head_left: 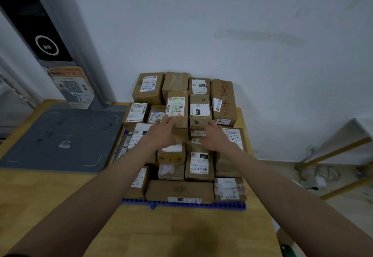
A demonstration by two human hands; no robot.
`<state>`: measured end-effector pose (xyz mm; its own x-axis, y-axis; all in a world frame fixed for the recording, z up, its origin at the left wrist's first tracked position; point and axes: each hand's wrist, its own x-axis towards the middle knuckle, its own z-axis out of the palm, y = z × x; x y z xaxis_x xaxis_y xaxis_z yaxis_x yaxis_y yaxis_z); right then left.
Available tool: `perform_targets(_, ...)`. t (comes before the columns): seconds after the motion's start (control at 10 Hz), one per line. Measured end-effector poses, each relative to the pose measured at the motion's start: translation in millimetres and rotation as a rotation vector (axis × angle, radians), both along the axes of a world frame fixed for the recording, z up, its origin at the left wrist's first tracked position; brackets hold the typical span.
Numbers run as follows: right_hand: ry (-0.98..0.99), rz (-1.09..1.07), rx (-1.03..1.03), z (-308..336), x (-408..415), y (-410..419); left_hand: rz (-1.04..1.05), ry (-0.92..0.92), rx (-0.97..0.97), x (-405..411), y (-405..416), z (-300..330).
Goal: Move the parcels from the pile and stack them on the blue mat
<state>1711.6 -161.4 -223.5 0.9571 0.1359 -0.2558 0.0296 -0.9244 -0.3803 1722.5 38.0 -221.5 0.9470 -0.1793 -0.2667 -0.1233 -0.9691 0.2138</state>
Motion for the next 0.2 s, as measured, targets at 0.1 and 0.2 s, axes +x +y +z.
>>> perform_targets(0.1, 0.008, 0.040, 0.023, 4, -7, 2, 0.023, -0.026, -0.037, -13, 3, 8)
perform_targets(0.2, -0.005, 0.052, 0.055, 3, -10, 3, 0.013, -0.063, -0.029, -24, 5, 11)
